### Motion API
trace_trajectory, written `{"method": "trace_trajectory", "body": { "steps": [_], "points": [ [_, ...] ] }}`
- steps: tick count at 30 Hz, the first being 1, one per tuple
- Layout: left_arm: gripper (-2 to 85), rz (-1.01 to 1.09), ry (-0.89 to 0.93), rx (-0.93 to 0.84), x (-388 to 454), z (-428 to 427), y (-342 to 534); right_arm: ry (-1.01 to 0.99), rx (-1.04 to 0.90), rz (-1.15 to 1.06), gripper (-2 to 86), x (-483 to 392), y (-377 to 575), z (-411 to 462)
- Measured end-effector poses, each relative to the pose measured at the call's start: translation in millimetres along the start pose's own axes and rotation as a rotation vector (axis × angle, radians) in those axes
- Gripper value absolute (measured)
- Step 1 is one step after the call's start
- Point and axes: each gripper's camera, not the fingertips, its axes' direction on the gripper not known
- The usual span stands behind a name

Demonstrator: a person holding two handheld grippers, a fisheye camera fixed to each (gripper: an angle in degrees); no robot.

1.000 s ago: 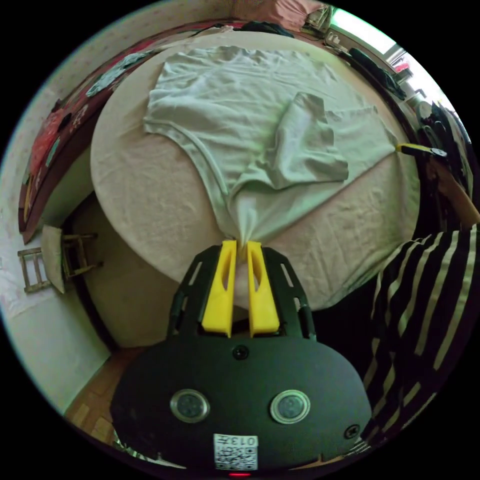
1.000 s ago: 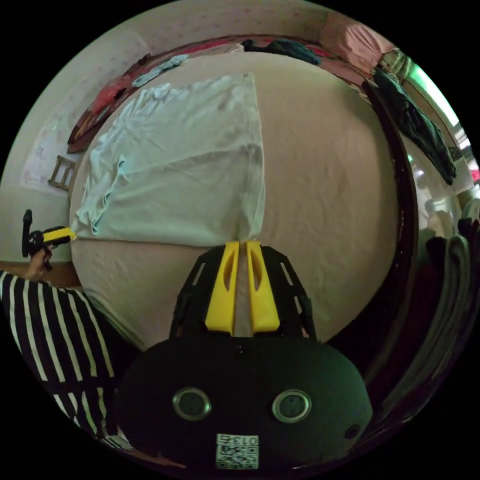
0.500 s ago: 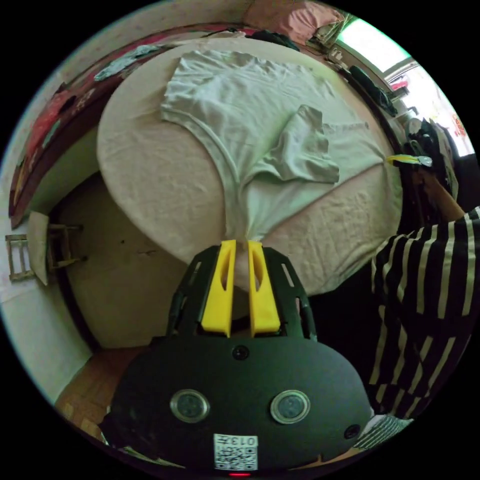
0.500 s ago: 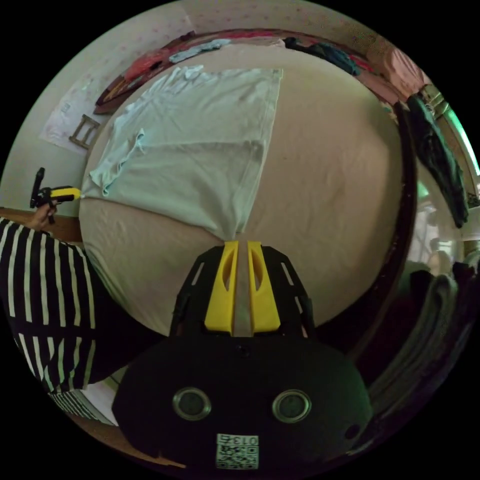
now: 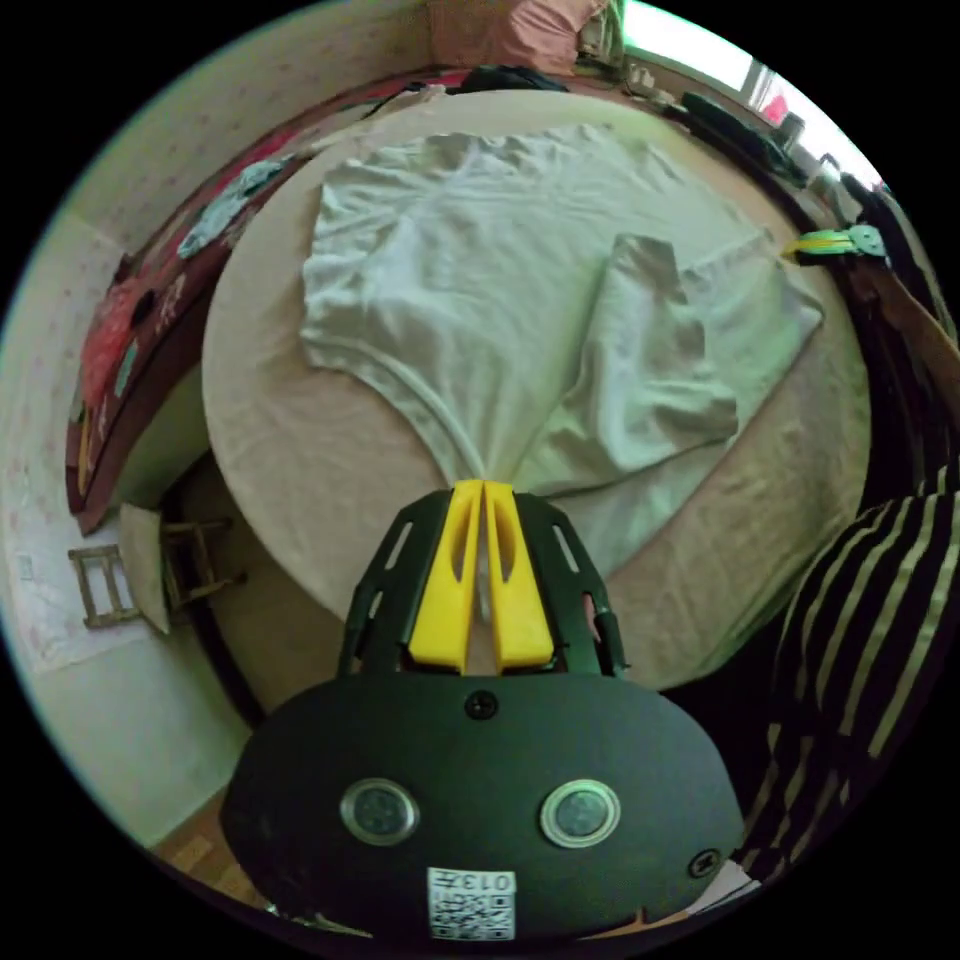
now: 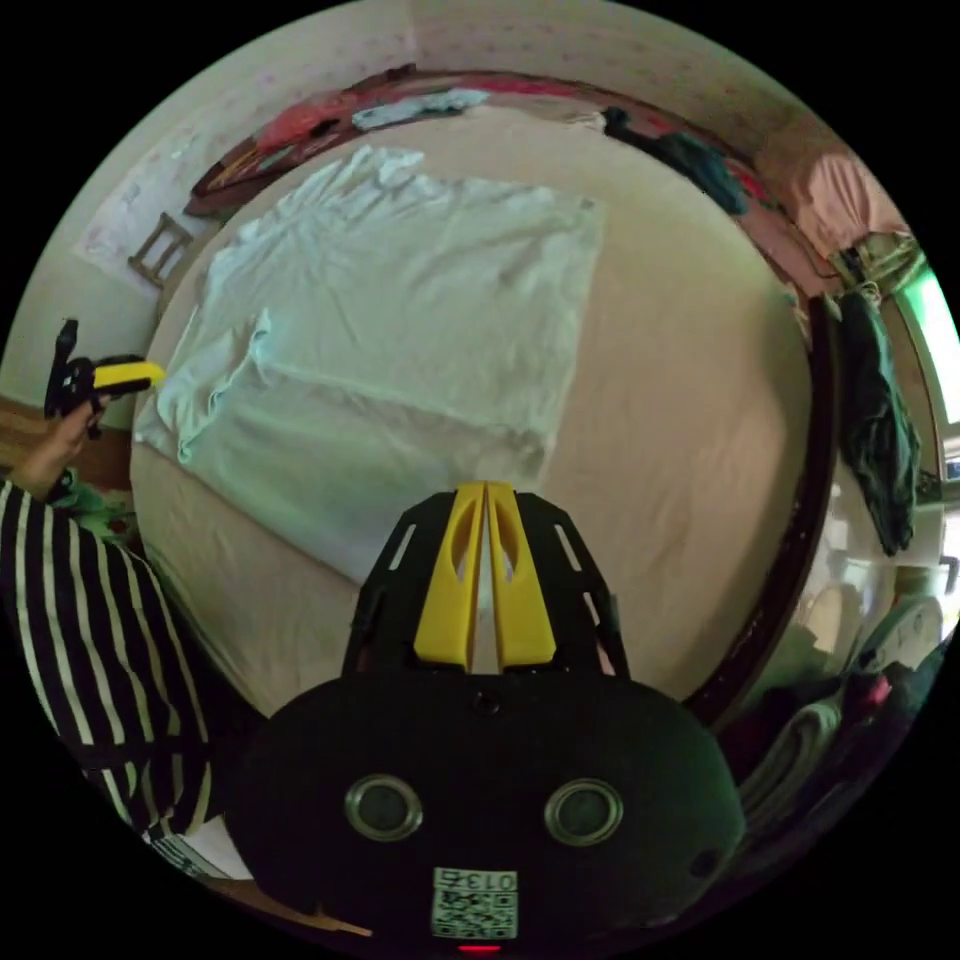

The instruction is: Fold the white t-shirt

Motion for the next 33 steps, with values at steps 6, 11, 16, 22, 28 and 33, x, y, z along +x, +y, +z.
{"method": "trace_trajectory", "body": {
  "steps": [6,11,16,22,28,33],
  "points": [
    [5.5,-0.082,-0.088,0.153,-62.3,-14.4,-41.8,0.079,0.187,-0.086,2.6,19.4,-80.0,-36.6],
    [7.6,-0.150,0.024,0.201,-115.3,-2.6,-140.4,0.066,0.168,-0.169,5.7,25.6,-192.3,-28.4],
    [10.7,-0.098,-0.038,0.157,-129.8,13.1,-214.3,0.122,0.088,-0.296,7.4,24.7,-272.2,-14.7],
    [11.6,-0.136,0.037,0.108,-143.8,34.2,-234.9,0.154,-0.031,-0.370,7.8,30.5,-318.7,6.7],
    [1.7,-0.146,0.116,0.126,-140.3,37.2,-227.9,0.049,-0.078,-0.323,4.6,36.6,-331.7,14.2],
    [0.3,-0.129,0.097,0.221,-127.0,12.2,-209.4,0.123,-0.050,-0.340,1.8,15.7,-324.9,-3.7]
  ]
}}
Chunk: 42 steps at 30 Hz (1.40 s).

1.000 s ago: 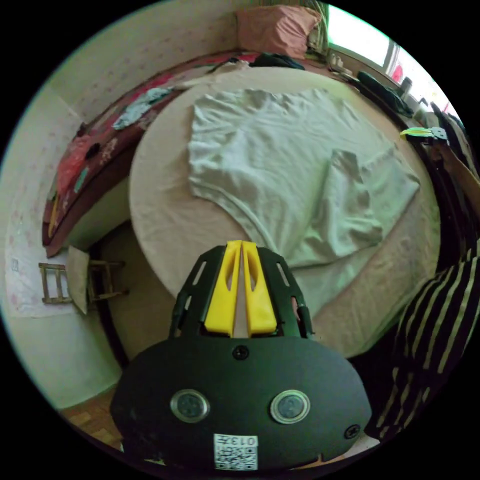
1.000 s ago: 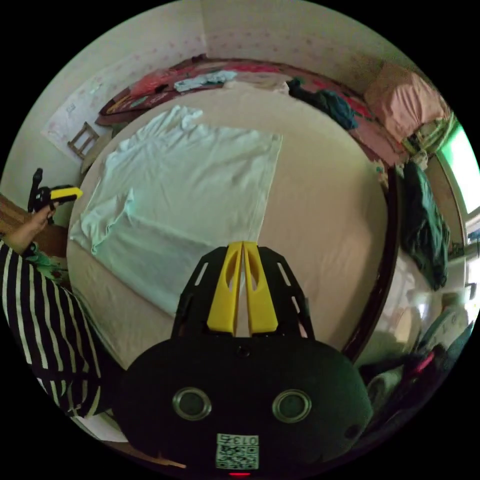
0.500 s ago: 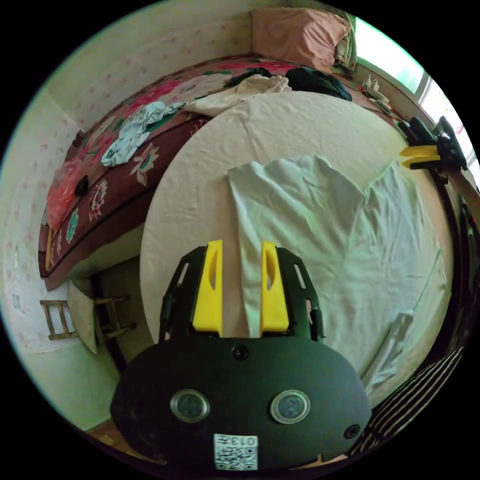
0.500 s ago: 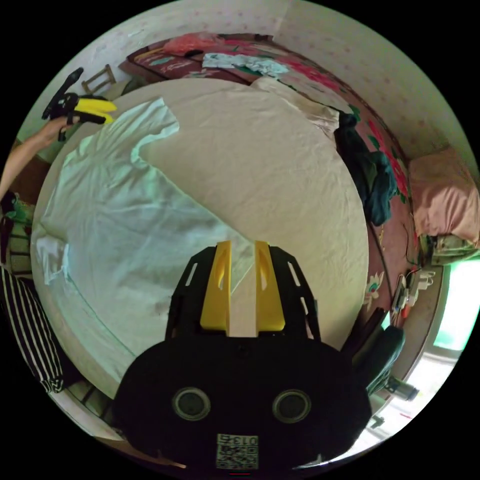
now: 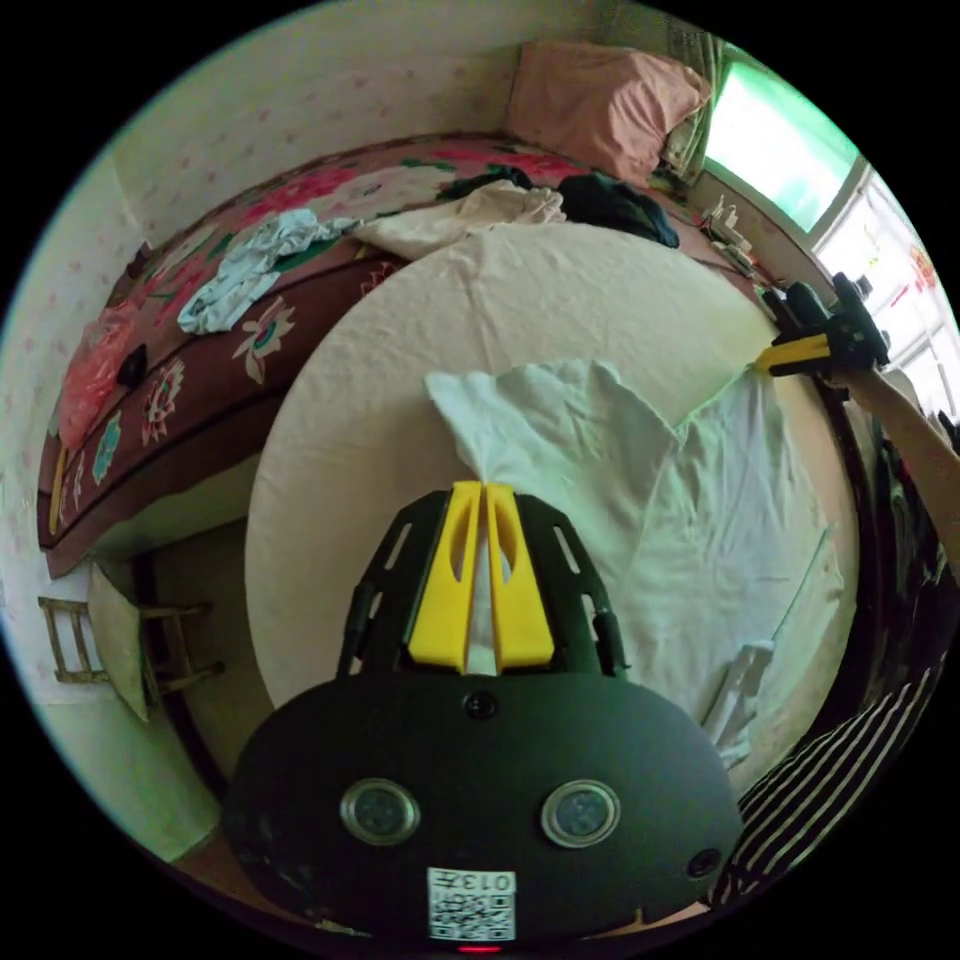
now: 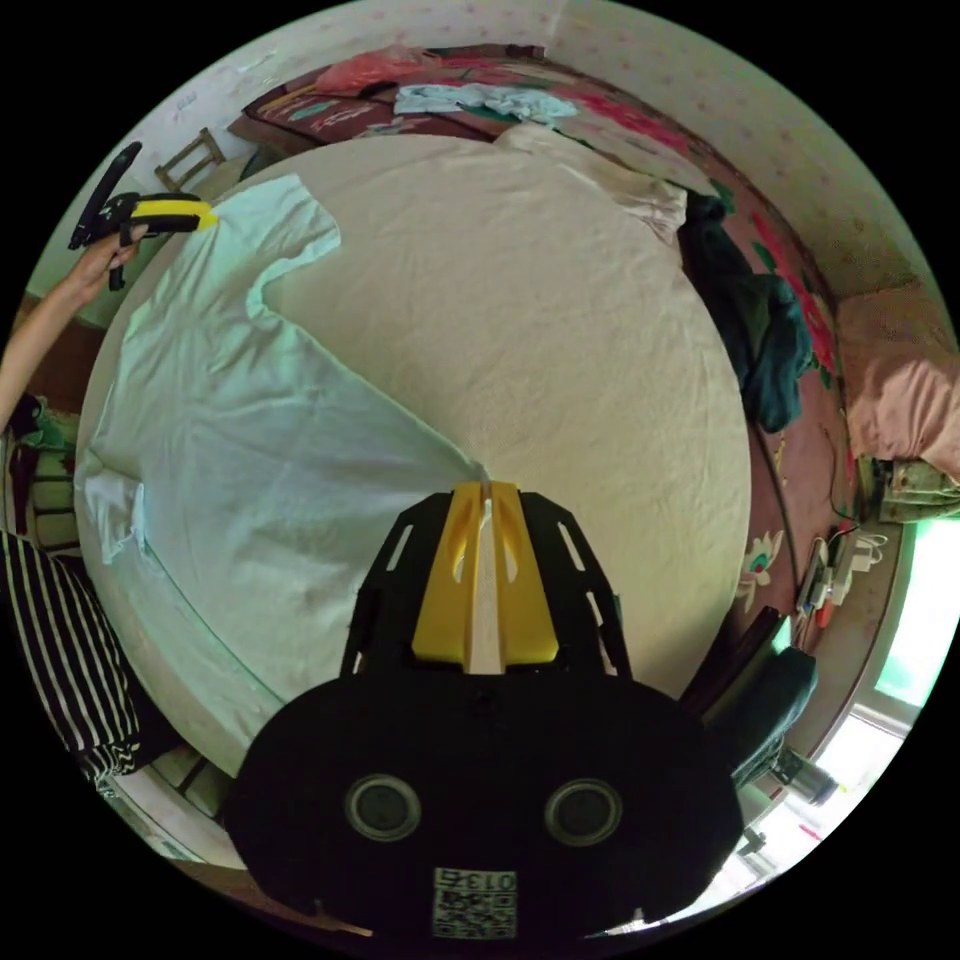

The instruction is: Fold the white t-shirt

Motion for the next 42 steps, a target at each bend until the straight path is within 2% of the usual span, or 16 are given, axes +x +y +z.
{"method": "trace_trajectory", "body": {
  "steps": [7,11,15,18,21,23,26,30,35,38,42],
  "points": [
    [0.0,0.142,-0.015,0.313,48.2,-100.0,75.8,0.137,0.198,0.018,1.2,-43.5,50.9,-60.3],
    [0.1,0.271,-0.047,0.368,94.2,-135.0,134.9,0.220,0.281,0.056,1.1,-86.9,105.6,-82.5],
    [0.1,0.421,-0.137,0.242,156.6,-128.0,198.0,0.244,0.252,0.136,1.1,-126.9,151.4,-65.7],
    [0.1,0.459,-0.110,0.144,187.1,-103.3,230.0,0.202,0.183,0.197,1.1,-147.9,168.3,-40.2],
    [0.0,0.442,-0.160,0.077,201.2,-75.4,249.0,0.226,0.126,0.236,1.1,-164.6,175.7,-18.2],
    [0.0,0.400,-0.142,0.044,198.7,-69.6,252.9,0.227,0.115,0.259,1.2,-170.5,178.4,-19.2],
    [0.0,0.354,-0.184,0.085,187.8,-81.8,260.1,0.262,0.183,0.260,1.3,-181.6,189.4,-40.6],
    [0.1,0.291,-0.121,0.074,170.1,-82.5,269.3,0.237,0.167,0.248,1.8,-192.4,204.2,-37.7],
    [0.3,0.378,-0.024,-0.096,170.5,-58.9,285.2,0.085,0.075,0.243,3.4,-191.6,217.9,-20.8],
    [0.3,0.388,-0.021,-0.155,156.7,-64.7,307.5,0.102,0.107,0.290,5.0,-182.2,231.5,-36.5],
    [0.3,0.125,-0.077,-0.069,99.7,-82.8,299.5,0.138,0.221,0.364,6.2,-162.9,219.5,-50.3]
  ]
}}
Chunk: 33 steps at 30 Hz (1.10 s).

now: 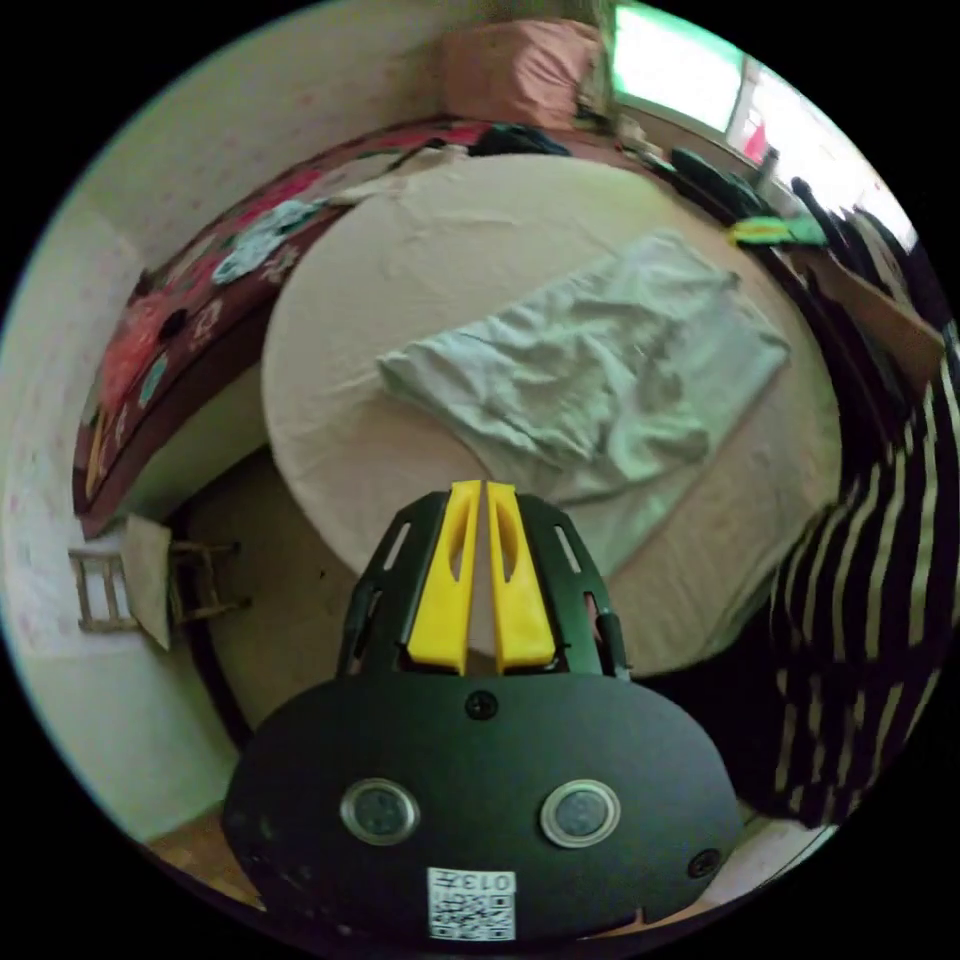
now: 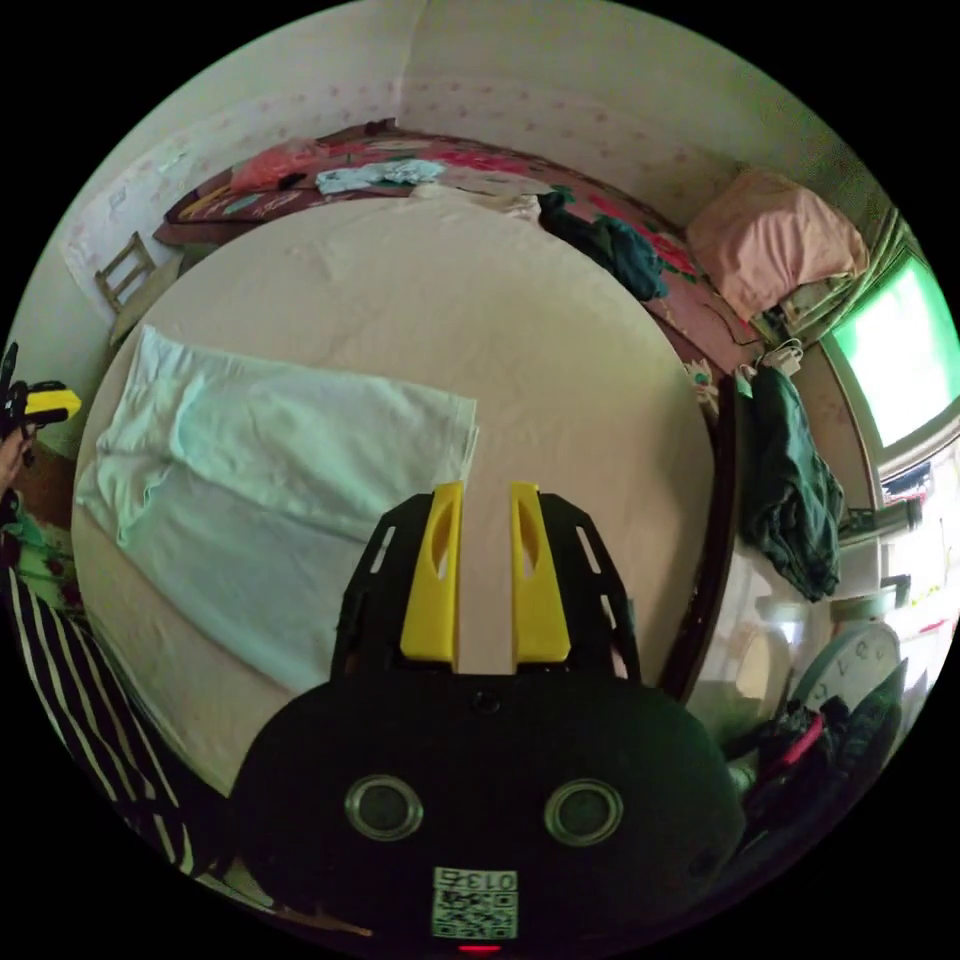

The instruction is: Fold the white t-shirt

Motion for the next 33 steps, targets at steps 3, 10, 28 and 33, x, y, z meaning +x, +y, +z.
{"method": "trace_trajectory", "body": {
  "steps": [3,10,28,33],
  "points": [
    [0.0,-0.033,-0.012,0.108,-19.5,4.2,-38.9,-0.055,0.001,-0.002,3.8,-9.0,-31.1,18.7],
    [-0.1,0.067,-0.142,-0.034,-41.2,69.9,-109.2,-0.079,-0.073,-0.018,1.1,-27.7,-68.0,63.2],
    [6.3,0.037,0.127,0.025,-54.6,38.3,-57.5,-0.507,0.032,-0.383,6.7,-193.8,-104.0,17.8],
    [2.6,0.015,0.238,0.001,-73.3,52.1,-58.0,-0.441,-0.146,-0.421,2.8,-237.4,-112.4,47.8]
  ]
}}
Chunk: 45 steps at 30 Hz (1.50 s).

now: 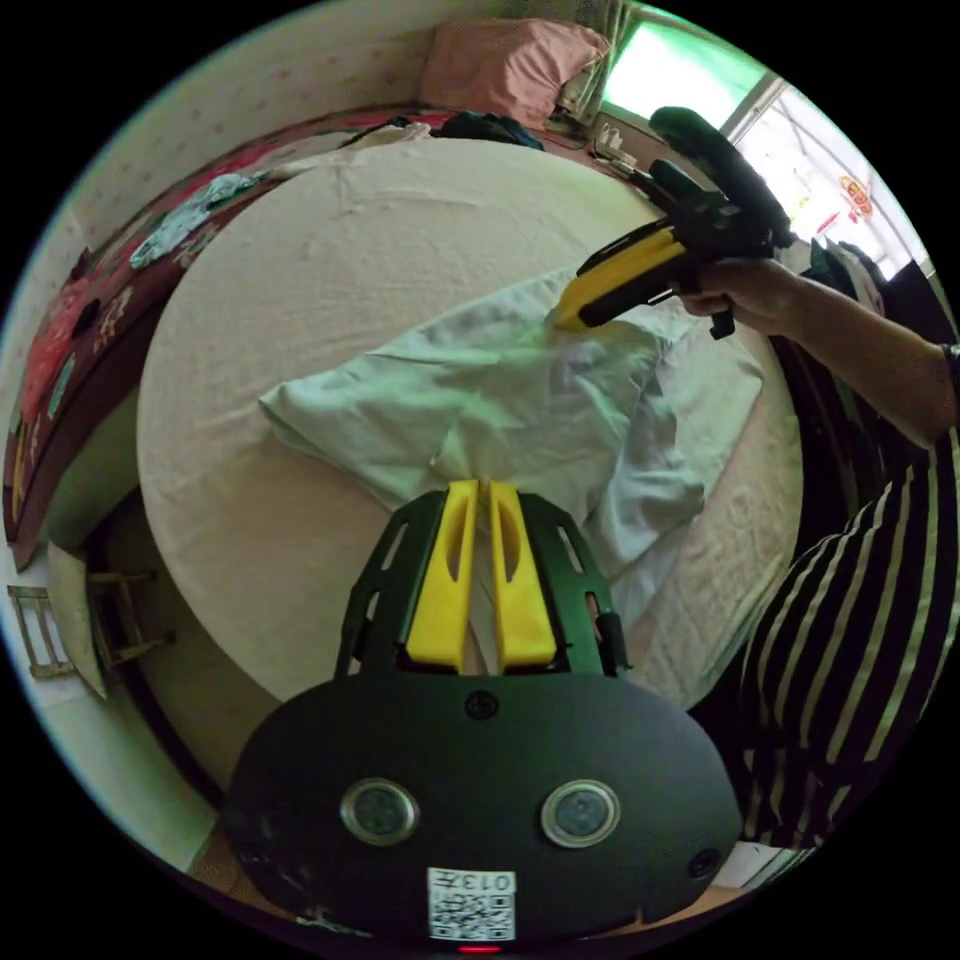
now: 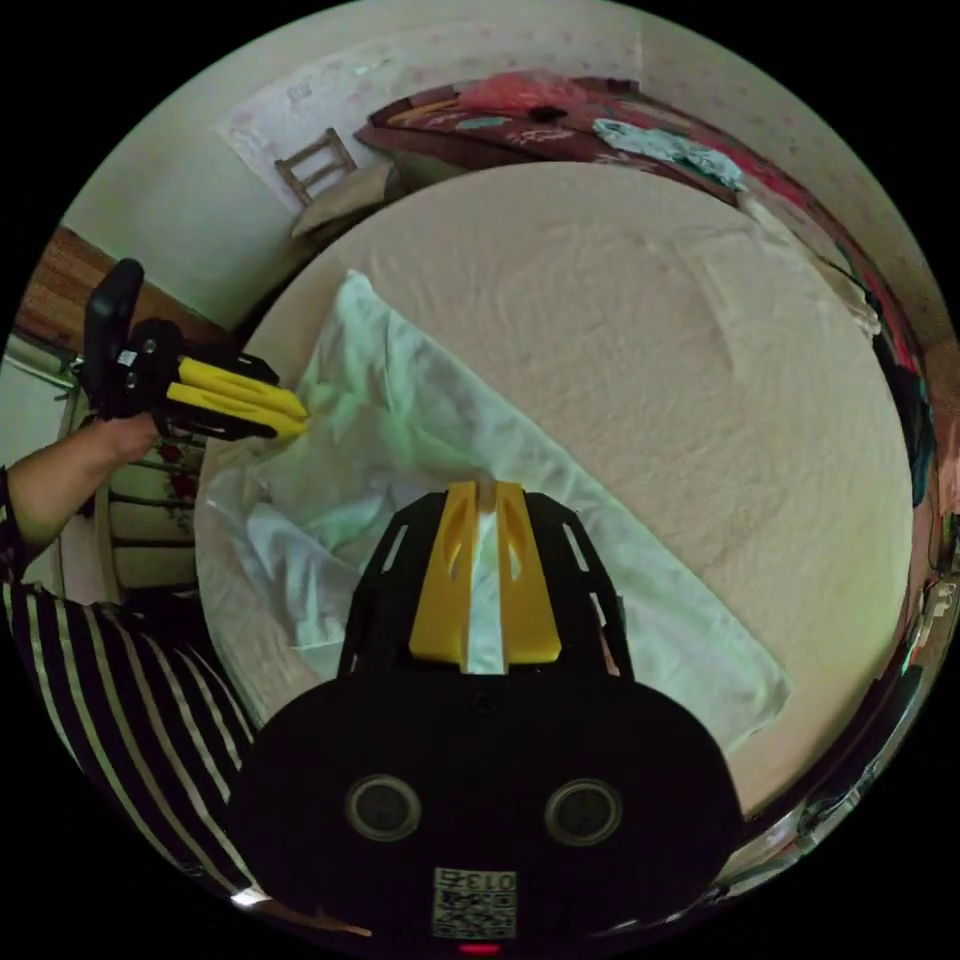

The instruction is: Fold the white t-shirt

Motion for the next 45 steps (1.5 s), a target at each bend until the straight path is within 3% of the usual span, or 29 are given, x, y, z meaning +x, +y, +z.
{"method": "trace_trajectory", "body": {
  "steps": [4,9,13,17,20,23,26,33,37,45],
  "points": [
    [5.3,0.056,0.004,0.102,-1.9,-24.7,3.7,0.016,0.057,0.046,1.3,-6.8,9.1,-17.5],
    [9.9,0.107,0.054,0.055,1.4,-16.0,2.3,0.041,0.243,0.152,0.9,-15.0,43.7,-47.3],
    [3.1,0.243,-0.029,-0.023,14.3,-6.9,-20.1,0.102,0.318,0.224,0.8,-26.0,70.9,-58.6],
    [4.3,0.290,-0.117,0.096,17.2,-35.1,-37.7,0.209,0.464,0.444,1.0,-35.2,117.4,-74.8],
    [5.7,0.276,-0.080,0.059,4.8,-27.6,-51.7,0.156,0.384,0.685,1.6,-29.7,145.2,-54.4],
    [7.0,0.281,-0.066,-0.003,-0.3,-13.4,-59.1,0.033,0.277,0.778,3.1,-32.6,162.6,-27.6],
    [8.1,0.348,-0.012,0.030,8.0,-14.2,-60.2,-0.026,0.263,0.749,4.4,-40.1,168.8,-27.8],
    [8.1,0.569,-0.116,-0.107,41.3,27.7,-86.3,0.202,0.295,0.456,5.6,-43.8,106.2,-54.9],
    [2.4,0.563,-0.069,-0.170,38.0,31.9,-108.5,0.104,0.210,0.369,5.8,-30.1,66.1,-30.1],
    [0.5,0.623,-0.010,-0.230,38.0,1.7,-128.3,-0.071,0.060,0.190,2.0,-38.7,9.1,0.0]
  ]
}}
